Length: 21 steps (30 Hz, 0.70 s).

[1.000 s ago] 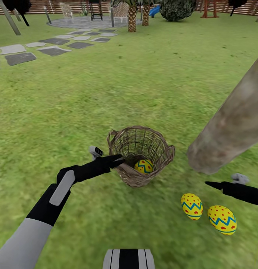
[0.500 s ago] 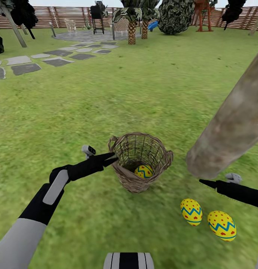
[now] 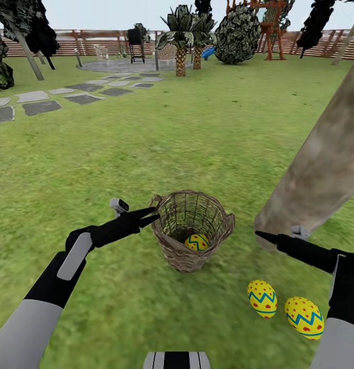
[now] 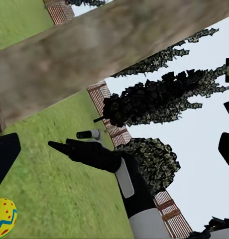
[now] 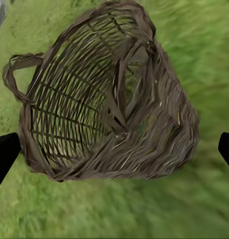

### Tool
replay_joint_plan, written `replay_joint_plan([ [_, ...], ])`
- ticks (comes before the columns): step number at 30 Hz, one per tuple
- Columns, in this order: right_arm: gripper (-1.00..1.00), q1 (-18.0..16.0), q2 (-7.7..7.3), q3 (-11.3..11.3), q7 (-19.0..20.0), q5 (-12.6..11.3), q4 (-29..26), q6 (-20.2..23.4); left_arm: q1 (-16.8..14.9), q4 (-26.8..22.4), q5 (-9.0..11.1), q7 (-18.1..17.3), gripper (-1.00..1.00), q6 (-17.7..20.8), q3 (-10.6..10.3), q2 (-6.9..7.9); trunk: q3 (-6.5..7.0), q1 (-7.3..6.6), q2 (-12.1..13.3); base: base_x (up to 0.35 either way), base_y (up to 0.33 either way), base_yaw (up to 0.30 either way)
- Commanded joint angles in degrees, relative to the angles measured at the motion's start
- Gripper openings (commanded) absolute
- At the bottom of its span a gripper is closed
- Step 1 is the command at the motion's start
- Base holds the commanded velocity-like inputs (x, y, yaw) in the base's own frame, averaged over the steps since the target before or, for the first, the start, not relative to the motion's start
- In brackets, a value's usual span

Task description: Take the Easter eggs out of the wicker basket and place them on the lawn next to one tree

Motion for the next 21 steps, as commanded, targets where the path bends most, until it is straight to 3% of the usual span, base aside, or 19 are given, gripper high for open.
replay_joint_plan([
  [1, 1.0, -0.8, 0.85, 1.2, -1.3, 0.6, -0.1, 0.3, 0.0, 0.0, 0.2, 0.1, 1.0, 0.2, -0.1, 0.05, 0.18, -0.03, 0.0, 0.0, 0.0, 0.0],
  [2, 1.0, -1.0, 1.16, 2.5, -2.4, 0.6, -0.1, 0.3, 0.0, 0.0, 0.2, 0.1, 1.0, 0.2, -0.1, 0.05, 0.41, -0.06, 0.0, 0.0, 0.0, 0.0],
  [3, 1.0, -1.3, 1.52, 5.3, -4.2, 0.5, -0.1, 0.3, 0.0, 0.0, 0.2, 0.2, 1.0, 0.2, -0.1, 0.03, 0.63, -0.08, 0.0, 0.0, 0.0, 0.0],
  [6, 1.0, -2.1, 2.37, 9.0, -5.6, 0.5, -0.1, 0.3, 0.0, 0.0, 0.2, 0.2, 1.0, 0.2, -0.1, 0.05, 1.29, -0.16, 0.1, 0.0, 0.0, 0.0],
  [11, 1.0, -4.3, 4.94, 10.7, -7.0, 0.6, -0.1, 0.5, 0.0, 0.1, 0.2, 0.2, 1.0, 0.1, -0.1, 0.06, 2.4, -0.29, 0.1, 0.0, 0.0, 0.0],
  [15, 1.0, -5.0, 6.77, 15.7, -12.1, 0.6, -0.2, 0.5, 0.0, 0.1, 0.2, 0.2, 1.0, 0.1, -0.1, 0.06, 3.29, -0.39, 0.2, 0.0, 0.0, 0.0],
  [18, 1.0, -5.1, 8.34, 19.7, -19.0, 0.6, -0.1, 0.5, 0.0, 0.1, 0.2, 0.2, 1.0, 0.1, -0.1, 0.07, 3.95, -0.47, 0.2, 0.0, 0.0, 0.0],
  [19, 1.0, -5.1, 9.01, 22.0, -24.6, 0.6, -0.1, 0.5, 0.0, 0.4, 0.2, 0.1, 1.0, 0.0, 0.0, 0.11, 4.17, -0.5, 0.2, 0.0, 0.0, 0.0],
  [21, 1.0, -5.1, 9.71, 25.3, -32.3, 0.6, -0.1, 0.5, 0.0, 1.6, 0.2, 0.1, 1.0, -0.1, 0.5, 0.13, 4.62, -0.55, 0.3, 0.0, 0.0, 0.0],
])
